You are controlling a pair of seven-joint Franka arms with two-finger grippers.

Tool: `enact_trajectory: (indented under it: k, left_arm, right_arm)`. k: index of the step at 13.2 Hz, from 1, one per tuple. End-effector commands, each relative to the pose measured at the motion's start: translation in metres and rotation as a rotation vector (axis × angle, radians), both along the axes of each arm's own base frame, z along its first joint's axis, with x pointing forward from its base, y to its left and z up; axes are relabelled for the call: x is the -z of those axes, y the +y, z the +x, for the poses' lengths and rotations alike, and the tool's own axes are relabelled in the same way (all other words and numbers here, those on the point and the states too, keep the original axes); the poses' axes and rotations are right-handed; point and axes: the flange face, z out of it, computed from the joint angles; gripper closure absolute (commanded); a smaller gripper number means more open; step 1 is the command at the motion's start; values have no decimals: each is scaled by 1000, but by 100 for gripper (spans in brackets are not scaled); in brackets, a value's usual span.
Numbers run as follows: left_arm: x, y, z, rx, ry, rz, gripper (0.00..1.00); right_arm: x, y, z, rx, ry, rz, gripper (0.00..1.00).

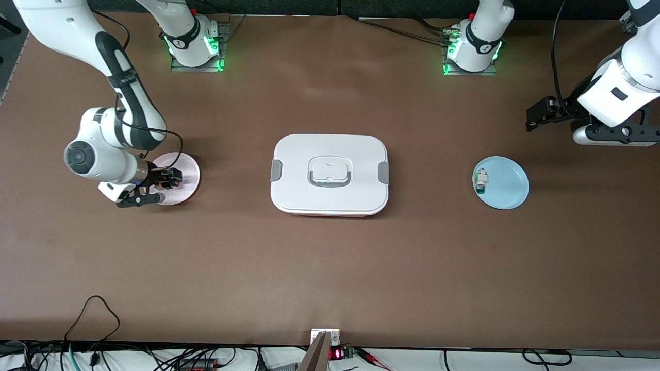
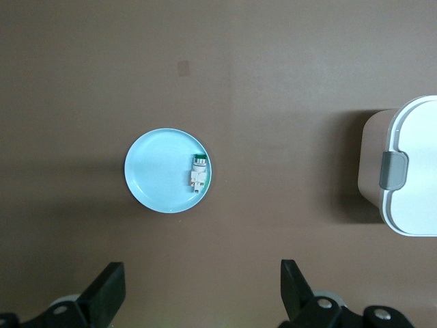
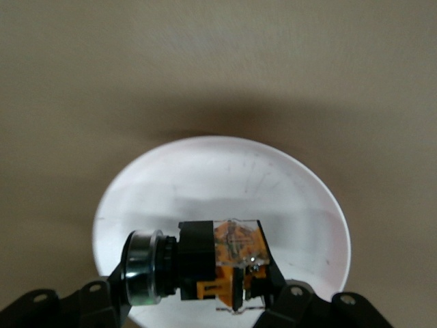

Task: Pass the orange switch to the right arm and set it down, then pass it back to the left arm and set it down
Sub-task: 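Close the right gripper on the orange switch, then lift the orange switch over the box while the left gripper approaches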

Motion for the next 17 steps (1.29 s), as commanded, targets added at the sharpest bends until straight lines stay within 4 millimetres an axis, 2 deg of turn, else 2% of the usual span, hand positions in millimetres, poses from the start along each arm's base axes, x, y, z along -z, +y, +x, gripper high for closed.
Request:
enact_trajectory:
  k: [1,5,7,8,11,13,15,17]
  left_arm:
    - [-5,0,2,16,-1,13,0]
    - [-5,-1,2,16,-1,12,0]
    - [-5,-1,2,16,-1,12,0]
    - [-5,-1,2,16,-1,12,0]
    - [-6,-5,2,13,-2,12,0]
    - [-9,-6,2,14,-7,10,0]
    - [-9,-5,2,14,-3,3,0]
    - [-9,-5,2,14,-3,3,0]
  right_arm:
    - [-79,22,23,-42,-23,42,66]
    - [-193,75,34,-138,-166,55,66]
    - [-240,104,37,-248,-221,67,66]
    - [-258,119,39,-280,-240,75,66]
    - [-305,165,33,-336,-289,181,66]
    - [-336,197,28,-468,-350,286,66]
    - [-345,215,29,-582,-396,411,66]
    - [-341,225,33,-710,-461,558,66]
